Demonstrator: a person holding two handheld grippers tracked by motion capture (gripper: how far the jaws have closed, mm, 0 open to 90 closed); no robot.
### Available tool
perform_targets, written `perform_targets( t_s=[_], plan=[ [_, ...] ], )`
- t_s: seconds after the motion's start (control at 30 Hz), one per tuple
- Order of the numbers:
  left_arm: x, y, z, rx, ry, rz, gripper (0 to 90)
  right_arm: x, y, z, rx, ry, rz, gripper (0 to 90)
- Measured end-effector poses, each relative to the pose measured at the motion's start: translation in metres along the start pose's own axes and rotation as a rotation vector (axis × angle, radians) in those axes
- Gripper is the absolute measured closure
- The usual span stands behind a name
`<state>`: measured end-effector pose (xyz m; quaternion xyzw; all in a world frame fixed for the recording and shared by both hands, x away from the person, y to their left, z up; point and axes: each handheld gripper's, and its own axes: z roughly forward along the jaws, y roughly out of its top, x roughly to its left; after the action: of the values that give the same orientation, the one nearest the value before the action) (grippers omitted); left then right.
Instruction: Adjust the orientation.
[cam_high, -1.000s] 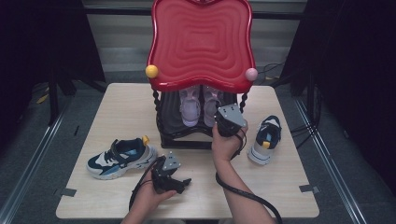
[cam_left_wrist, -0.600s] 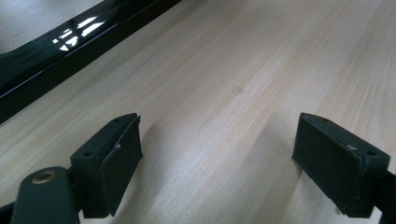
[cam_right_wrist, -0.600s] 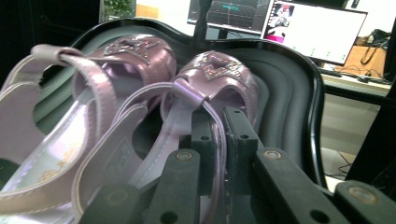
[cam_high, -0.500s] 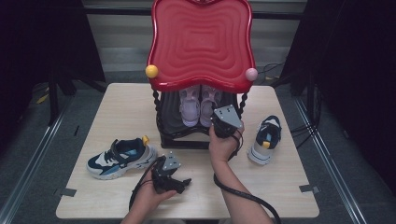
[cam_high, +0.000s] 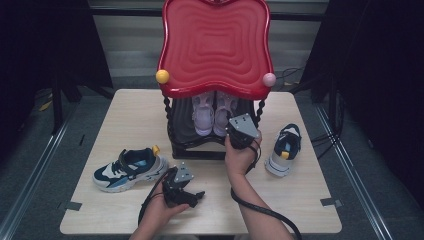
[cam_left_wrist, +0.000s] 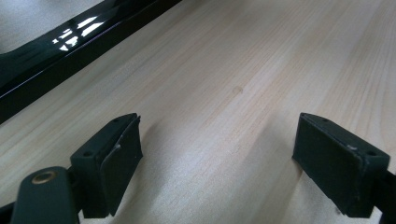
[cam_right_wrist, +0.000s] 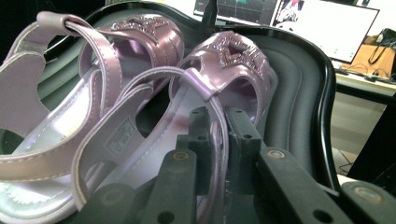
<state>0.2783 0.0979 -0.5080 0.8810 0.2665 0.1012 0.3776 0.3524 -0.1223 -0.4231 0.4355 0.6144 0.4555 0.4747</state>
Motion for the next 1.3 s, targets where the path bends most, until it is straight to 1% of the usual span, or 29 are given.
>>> perform_targets(
  t_s=[0.03,0.17,0.2,0.23,0.27,0.33,0.4,0.6,0.63,0.73,0.8,0.83,0.9,0.97,1.0,1.03,1.07,1.1,1.17,1.2,1.23,1.27,1.3],
  plan=[
    [0.000,0.000,0.000,-0.001,0.000,0.000,14.7,-0.001,-0.001,0.001,0.010,0.011,0.008,77.7],
    [0.000,0.000,0.001,-0.011,-0.002,-0.001,14.7,-0.001,0.000,0.000,0.016,0.006,0.001,74.6],
    [0.000,0.000,0.001,-0.011,-0.002,0.000,14.7,-0.002,0.000,0.001,0.021,0.009,0.002,75.9],
    [0.000,0.000,0.001,-0.010,-0.001,0.001,14.7,-0.003,0.000,0.001,0.022,0.027,0.002,78.1],
    [0.000,0.000,0.001,-0.011,-0.001,0.001,14.7,-0.003,0.000,0.001,0.022,0.027,0.002,78.1],
    [0.000,0.000,0.001,-0.011,-0.001,0.001,14.7,-0.003,0.000,0.002,0.021,0.028,-0.018,79.7],
    [0.000,0.000,0.001,-0.011,-0.001,0.001,14.7,-0.003,0.001,0.001,0.024,0.032,-0.010,79.6],
    [0.000,0.000,0.002,-0.013,-0.005,0.000,14.7,-0.003,0.002,0.000,0.025,0.037,-0.029,77.4],
    [0.000,0.000,0.002,-0.013,-0.005,0.000,14.7,-0.004,0.003,-0.001,0.030,0.039,-0.035,74.6],
    [0.000,0.001,0.001,-0.009,-0.006,0.001,14.7,-0.003,0.003,-0.002,0.028,0.044,-0.036,72.9],
    [0.000,0.001,0.001,-0.010,-0.005,0.001,14.7,-0.003,0.004,-0.004,0.028,0.054,-0.031,69.7],
    [0.000,0.001,0.001,-0.010,-0.005,0.001,14.7,-0.003,0.006,-0.005,0.031,0.060,-0.028,66.7],
    [0.000,0.001,0.002,-0.010,-0.005,0.001,14.7,-0.003,0.006,-0.006,0.032,0.065,-0.023,65.1],
    [0.000,0.001,0.002,-0.010,-0.006,-0.002,14.7,-0.005,0.010,-0.008,0.035,0.073,-0.015,58.4],
    [0.000,0.001,0.001,-0.010,-0.005,0.001,14.7,-0.005,0.010,-0.008,0.035,0.073,-0.015,58.4],
    [0.000,0.001,0.002,-0.010,-0.006,-0.002,14.7,-0.005,0.011,-0.009,0.037,0.080,-0.012,57.7],
    [0.000,0.001,0.002,-0.010,-0.007,-0.002,14.7,-0.007,0.012,-0.010,0.042,0.091,-0.005,54.6],
    [-0.001,0.001,0.002,-0.011,-0.008,-0.005,14.7,-0.007,0.012,-0.010,0.042,0.091,-0.005,54.6],
    [0.000,0.001,0.002,-0.009,-0.007,0.002,14.7,-0.008,0.013,-0.013,0.046,0.111,0.005,51.4],
    [0.000,0.001,0.001,-0.004,-0.006,0.003,14.7,-0.008,0.014,-0.014,0.050,0.112,0.004,49.7],
    [0.000,0.001,0.001,0.000,-0.005,0.002,14.7,-0.010,0.014,-0.016,0.060,0.130,0.021,47.0],
    [0.000,0.001,0.002,-0.003,-0.006,0.004,14.7,-0.010,0.014,-0.016,0.060,0.130,0.021,47.0],
    [0.000,0.001,0.002,-0.004,-0.006,0.004,14.7,-0.011,0.014,-0.018,0.063,0.141,0.030,46.1]
  ],
)
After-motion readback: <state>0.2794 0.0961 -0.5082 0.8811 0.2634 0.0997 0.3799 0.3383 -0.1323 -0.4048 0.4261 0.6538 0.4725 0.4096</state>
